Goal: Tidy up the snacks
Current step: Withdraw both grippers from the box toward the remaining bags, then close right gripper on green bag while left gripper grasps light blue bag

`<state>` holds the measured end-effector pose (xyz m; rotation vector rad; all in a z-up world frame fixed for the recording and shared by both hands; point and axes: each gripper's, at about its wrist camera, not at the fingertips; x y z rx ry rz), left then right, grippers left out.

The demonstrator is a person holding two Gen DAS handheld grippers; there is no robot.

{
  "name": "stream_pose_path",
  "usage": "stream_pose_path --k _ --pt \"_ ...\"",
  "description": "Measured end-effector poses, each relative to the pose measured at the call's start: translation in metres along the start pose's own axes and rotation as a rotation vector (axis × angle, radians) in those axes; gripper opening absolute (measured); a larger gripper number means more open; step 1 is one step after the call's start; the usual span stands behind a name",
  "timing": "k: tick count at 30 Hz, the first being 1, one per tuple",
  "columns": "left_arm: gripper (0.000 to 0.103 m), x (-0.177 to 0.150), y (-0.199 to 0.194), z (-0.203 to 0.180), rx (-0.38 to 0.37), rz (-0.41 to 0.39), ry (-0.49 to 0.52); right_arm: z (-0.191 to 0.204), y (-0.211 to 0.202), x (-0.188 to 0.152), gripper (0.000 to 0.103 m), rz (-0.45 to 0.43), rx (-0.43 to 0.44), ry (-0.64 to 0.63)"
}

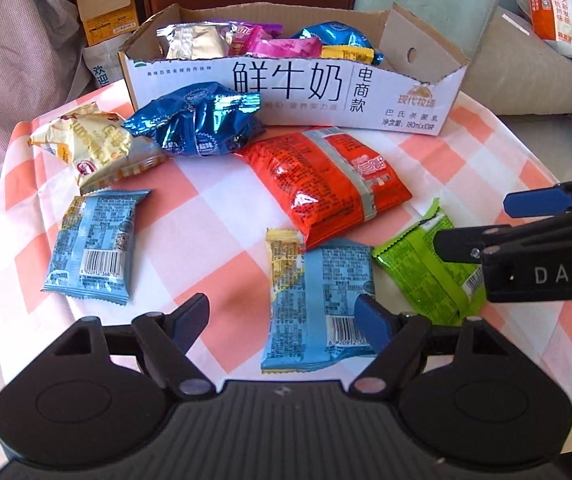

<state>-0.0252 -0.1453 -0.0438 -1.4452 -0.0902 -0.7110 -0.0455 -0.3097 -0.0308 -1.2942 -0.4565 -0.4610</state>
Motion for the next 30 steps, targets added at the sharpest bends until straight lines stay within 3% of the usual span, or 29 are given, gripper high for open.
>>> stream_pose_path --k 13,19,30 --pt "0.088 -0.01 0.0 -0.002 0.018 -0.055 0.065 0.0 0.008 -0.011 0.079 0.062 0.031 -0.03" --pt "0.087 -0.013 -0.004 0.008 0.084 -0.085 0.077 0.003 0.016 -0.013 0.079 0.087 0.013 -0.054" --pt "0.085 -0.012 -0.002 0.003 -0.015 -0.096 0.095 0.01 0.02 -0.013 0.079 0.093 -0.005 -0.128"
Point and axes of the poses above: each gripper's, at about its wrist camera, not at the fingertips, and y roughly the way its jaws point, z to its left, x to its top, and after that the axes turned 13 degrees about x, right-handed
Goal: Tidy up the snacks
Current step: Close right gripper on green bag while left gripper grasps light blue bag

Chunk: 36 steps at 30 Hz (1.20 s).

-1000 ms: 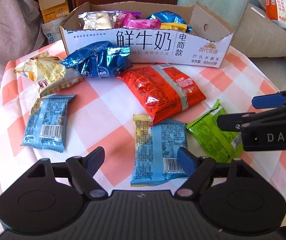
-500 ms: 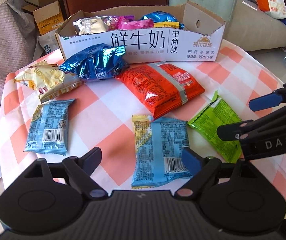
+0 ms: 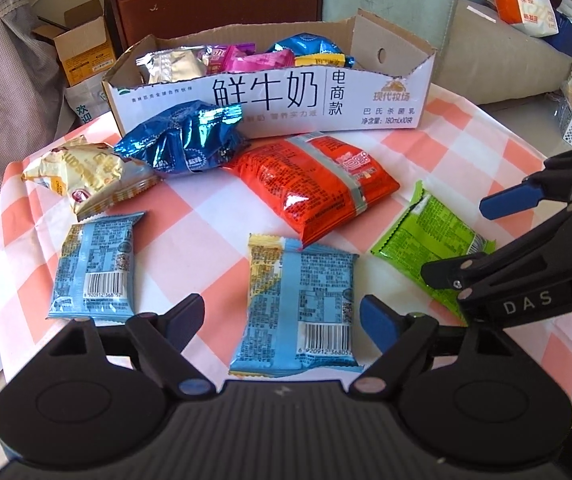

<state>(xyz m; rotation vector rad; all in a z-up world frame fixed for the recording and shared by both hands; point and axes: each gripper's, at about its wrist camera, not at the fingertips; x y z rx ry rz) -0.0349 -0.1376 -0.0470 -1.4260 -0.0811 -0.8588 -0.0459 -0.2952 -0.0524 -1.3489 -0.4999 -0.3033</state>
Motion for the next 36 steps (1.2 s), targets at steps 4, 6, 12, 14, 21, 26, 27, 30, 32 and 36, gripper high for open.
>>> stream_pose_path --k 4,6,12,14,21,26,27,30,32,36 --pt "0.085 -0.002 0.0 -0.004 0.0 0.001 0.018 0.0 -0.001 0.0 0.079 0.0 -0.012 -0.02" --pt "0.085 -0.003 0.0 -0.006 -0.002 -0.003 0.039 0.001 -0.001 0.0 0.076 0.003 -0.023 -0.05" --pt "0.087 -0.003 0.011 -0.002 0.051 0.02 0.026 0.003 0.0 0.0 0.077 0.011 -0.012 -0.08" --pt "0.087 -0.003 0.01 -0.002 0.069 0.008 0.036 0.007 0.001 -0.001 0.079 0.018 0.005 -0.099" --pt "0.076 -0.002 0.01 -0.001 0.032 0.008 0.026 0.008 0.007 -0.001 0.062 0.031 -0.009 -0.091" --pt "0.05 -0.001 0.005 -0.006 0.0 -0.011 0.048 0.016 0.006 -0.001 0.049 0.019 0.017 -0.126" --pt "0.049 -0.001 0.005 -0.007 0.001 -0.013 0.049 0.017 0.006 -0.001 0.048 0.016 0.018 -0.131" --pt "0.049 0.0 0.005 -0.004 -0.004 -0.005 0.03 0.017 0.004 0.001 0.048 0.008 0.02 -0.121" --pt "0.049 0.002 0.005 0.0 -0.011 0.003 0.008 0.015 0.002 0.002 0.048 -0.003 0.011 -0.109" --pt "0.049 0.005 0.004 0.008 -0.017 0.005 -0.033 0.01 -0.006 0.005 0.048 -0.037 0.009 -0.08"
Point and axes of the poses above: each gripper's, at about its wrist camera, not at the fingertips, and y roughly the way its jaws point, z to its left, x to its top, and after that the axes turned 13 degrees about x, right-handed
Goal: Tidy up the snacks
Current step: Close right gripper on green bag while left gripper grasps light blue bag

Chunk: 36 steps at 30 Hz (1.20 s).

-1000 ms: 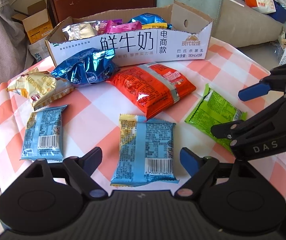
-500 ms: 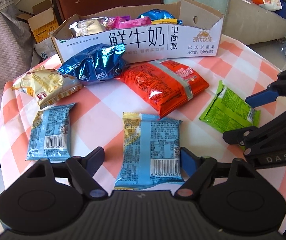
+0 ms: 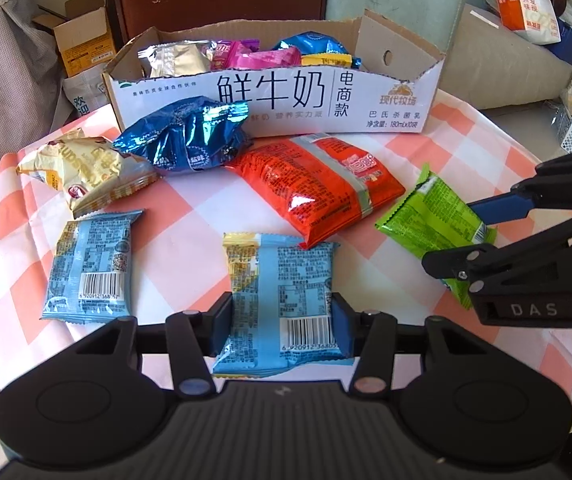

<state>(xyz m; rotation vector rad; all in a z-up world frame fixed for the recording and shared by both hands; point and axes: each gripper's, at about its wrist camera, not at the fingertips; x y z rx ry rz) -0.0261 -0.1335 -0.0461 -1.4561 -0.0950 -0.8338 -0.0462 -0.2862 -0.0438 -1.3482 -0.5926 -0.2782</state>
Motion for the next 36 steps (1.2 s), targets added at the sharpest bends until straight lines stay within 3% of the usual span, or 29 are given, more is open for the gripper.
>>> stream_pose_path --k 16,36 --pt "0.049 0.015 -0.017 0.012 0.077 -0.081 -0.054 0.006 -0.017 0.014 0.048 -0.085 0.022 0.006" --pt "0.049 0.051 -0.04 0.038 0.066 -0.147 -0.185 -0.005 -0.046 0.044 0.048 -0.223 0.051 0.085"
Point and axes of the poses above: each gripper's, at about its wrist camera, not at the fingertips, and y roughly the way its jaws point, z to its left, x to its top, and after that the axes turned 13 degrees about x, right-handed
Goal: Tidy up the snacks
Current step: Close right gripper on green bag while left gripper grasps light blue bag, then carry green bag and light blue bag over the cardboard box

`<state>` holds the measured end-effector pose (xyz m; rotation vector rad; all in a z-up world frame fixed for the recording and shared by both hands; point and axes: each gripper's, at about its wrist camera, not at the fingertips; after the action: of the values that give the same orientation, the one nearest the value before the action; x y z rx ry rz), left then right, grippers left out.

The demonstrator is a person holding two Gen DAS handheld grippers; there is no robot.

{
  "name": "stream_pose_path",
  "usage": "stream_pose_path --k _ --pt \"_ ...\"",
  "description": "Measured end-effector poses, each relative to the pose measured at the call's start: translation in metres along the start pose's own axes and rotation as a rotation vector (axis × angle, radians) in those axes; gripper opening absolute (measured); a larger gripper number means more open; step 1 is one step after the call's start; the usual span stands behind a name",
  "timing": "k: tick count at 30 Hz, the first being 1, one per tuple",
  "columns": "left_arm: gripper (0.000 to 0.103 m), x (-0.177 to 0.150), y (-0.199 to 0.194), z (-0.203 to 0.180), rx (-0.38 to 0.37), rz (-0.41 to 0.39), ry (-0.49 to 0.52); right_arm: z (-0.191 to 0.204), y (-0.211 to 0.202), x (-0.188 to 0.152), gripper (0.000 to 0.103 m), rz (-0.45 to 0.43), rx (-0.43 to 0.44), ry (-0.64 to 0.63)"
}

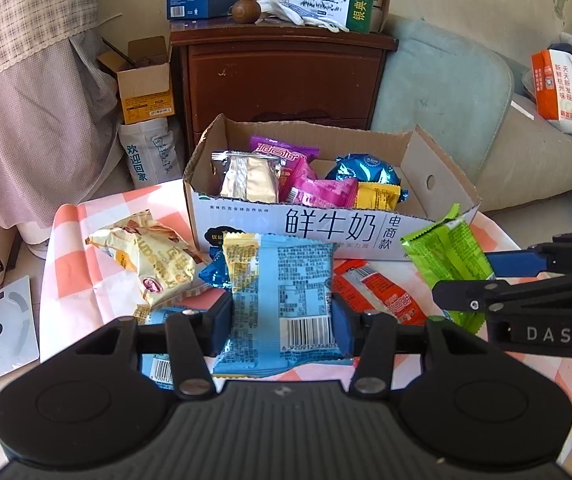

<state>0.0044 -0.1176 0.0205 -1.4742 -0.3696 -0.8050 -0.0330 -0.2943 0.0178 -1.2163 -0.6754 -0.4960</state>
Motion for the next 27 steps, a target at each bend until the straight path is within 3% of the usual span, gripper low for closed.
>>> stream_pose_path --k 12,27 --pt "0.049 0.042 0.029 -0.003 0.025 0.037 -0.051 -0.003 0.006 0.026 0.048 -0.052 -0.015 0.052" --pt "0.049 0.091 0.066 -0.007 0.017 0.002 -0.046 -0.029 0.018 0.061 0.048 -0.142 -0.081 0.187"
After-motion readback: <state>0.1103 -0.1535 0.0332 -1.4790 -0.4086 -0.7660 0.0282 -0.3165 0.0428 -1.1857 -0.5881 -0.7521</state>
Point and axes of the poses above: each gripper's, at about its wrist camera, not at the fingertips, and y roughly the way its jaws point, z to its left, x to its top, and after that the axes turned 13 degrees about x, right-handed
